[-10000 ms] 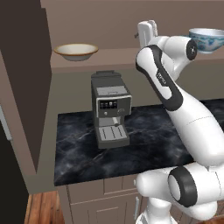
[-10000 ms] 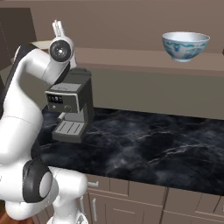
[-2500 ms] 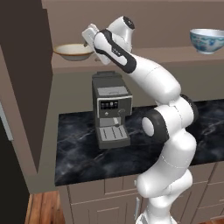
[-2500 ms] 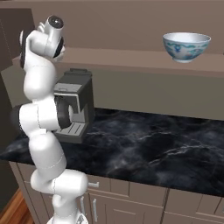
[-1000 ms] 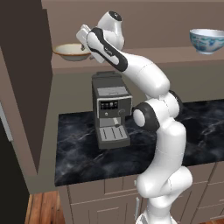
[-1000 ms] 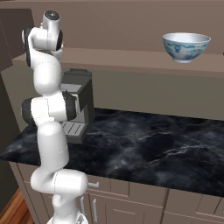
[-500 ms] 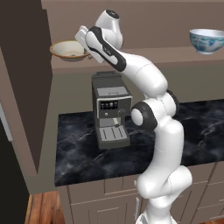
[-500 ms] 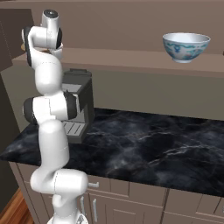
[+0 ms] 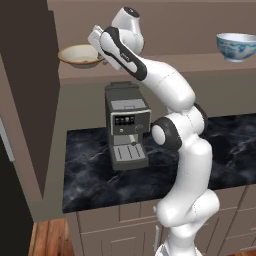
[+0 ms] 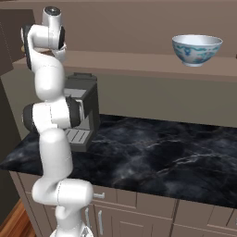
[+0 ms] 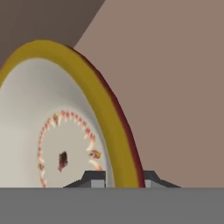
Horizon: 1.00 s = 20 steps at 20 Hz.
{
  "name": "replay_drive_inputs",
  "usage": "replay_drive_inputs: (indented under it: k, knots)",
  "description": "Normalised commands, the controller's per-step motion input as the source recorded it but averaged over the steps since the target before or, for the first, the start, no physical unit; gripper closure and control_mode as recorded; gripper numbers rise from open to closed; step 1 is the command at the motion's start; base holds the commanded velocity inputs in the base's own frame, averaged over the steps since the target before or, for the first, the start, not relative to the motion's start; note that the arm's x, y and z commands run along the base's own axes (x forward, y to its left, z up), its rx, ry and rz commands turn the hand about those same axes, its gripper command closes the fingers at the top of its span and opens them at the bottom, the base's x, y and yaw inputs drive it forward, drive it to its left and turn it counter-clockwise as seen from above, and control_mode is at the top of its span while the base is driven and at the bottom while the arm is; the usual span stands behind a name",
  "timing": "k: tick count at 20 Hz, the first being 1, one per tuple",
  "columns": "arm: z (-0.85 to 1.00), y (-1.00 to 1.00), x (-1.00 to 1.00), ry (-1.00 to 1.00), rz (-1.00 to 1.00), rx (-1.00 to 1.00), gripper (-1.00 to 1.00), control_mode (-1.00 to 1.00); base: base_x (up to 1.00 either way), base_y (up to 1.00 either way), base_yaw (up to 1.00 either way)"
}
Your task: Move the bowls from the cabinet to the plates on the dining table.
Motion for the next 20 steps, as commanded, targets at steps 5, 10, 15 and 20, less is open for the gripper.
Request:
replay_drive_inputs:
  k: [5,10,15,20]
  knots:
    - [0.12,-0.23,-0.34,-0.10,-0.02,0.07,1.00,-1.00,0.00,0.00,0.00]
    - [-0.28,-0.15,-0.52,-0.17,0.00,0.05,1.00,-1.00,0.00,0.00,0.00]
    - [-0.14,-0.15,-0.61,-0.12,0.00,0.08,1.00,-1.00,0.00,0.00,0.00]
    - [0.06,-0.19,-0.59,-0.09,0.00,0.09,1.00,-1.00,0.00,0.00,0.00]
